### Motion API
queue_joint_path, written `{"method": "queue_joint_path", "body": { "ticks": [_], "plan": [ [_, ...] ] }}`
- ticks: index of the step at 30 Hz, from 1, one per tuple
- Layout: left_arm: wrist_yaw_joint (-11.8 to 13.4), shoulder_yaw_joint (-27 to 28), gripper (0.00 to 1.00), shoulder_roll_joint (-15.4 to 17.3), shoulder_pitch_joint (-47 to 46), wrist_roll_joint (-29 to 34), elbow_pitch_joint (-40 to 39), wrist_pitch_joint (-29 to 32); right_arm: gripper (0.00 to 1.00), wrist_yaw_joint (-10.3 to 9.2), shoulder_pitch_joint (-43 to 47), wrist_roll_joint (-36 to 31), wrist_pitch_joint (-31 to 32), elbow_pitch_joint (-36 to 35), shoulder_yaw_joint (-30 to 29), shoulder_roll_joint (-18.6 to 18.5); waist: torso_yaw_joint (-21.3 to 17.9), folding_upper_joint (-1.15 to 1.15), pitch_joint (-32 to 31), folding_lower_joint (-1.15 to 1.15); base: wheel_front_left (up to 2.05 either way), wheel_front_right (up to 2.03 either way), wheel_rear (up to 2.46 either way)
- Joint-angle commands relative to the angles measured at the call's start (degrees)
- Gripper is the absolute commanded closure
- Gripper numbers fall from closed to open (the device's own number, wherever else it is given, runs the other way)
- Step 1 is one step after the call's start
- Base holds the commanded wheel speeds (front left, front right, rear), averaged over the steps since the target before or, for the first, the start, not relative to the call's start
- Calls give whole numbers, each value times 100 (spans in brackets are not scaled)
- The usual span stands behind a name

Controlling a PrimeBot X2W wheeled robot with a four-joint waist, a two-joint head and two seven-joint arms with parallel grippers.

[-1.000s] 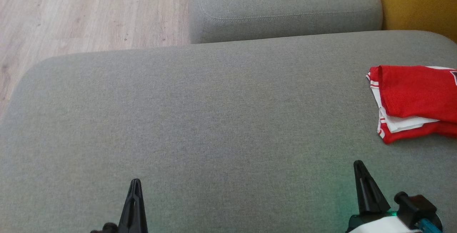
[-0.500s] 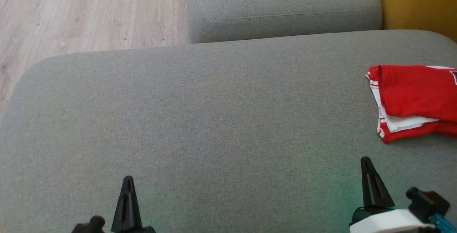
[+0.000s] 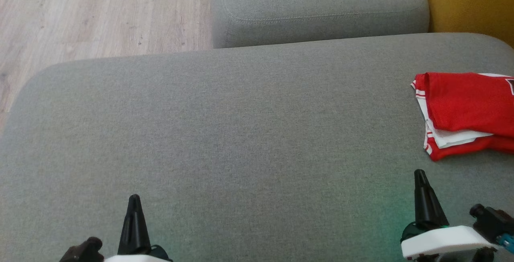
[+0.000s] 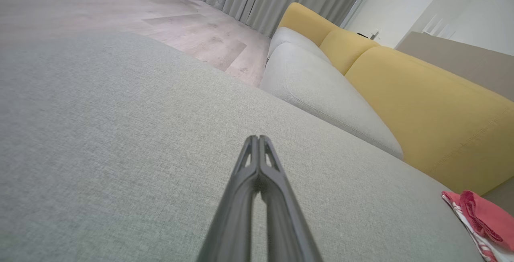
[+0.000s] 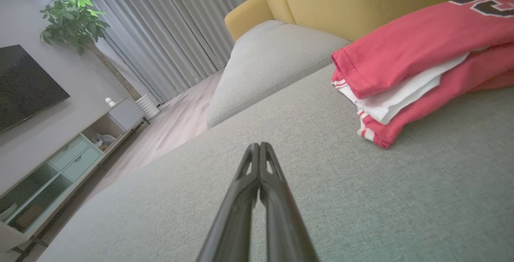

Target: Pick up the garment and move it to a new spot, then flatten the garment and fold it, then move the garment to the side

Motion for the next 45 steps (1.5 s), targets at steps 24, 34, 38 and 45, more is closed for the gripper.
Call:
{"method": "queue_joint_path", "body": {
  "ticks": [24, 34, 38, 45],
  "plan": [
    [-315, 412, 100, 99, -601, -1772, 95, 389, 100, 19, -547, 1877, 374, -35, -151, -145, -19, 0, 16, -1, 0, 0, 0],
    [-416, 536, 100, 104, -738, -2385, 188, 532, 100, 22, -659, 2522, 516, 10, -215, -152, -26, 0, 22, -1, 0, 0, 0],
    [-461, 593, 100, 106, -798, -2656, 230, 597, 100, 23, -709, 2808, 581, 31, -245, -154, -29, 0, 25, -1, 0, 0, 0],
    [-540, 694, 100, 107, -905, -3130, 303, 713, 100, 26, -796, 3307, 695, 66, -299, -157, -34, 0, 29, -1, 0, 0, 0]
  ]
}}
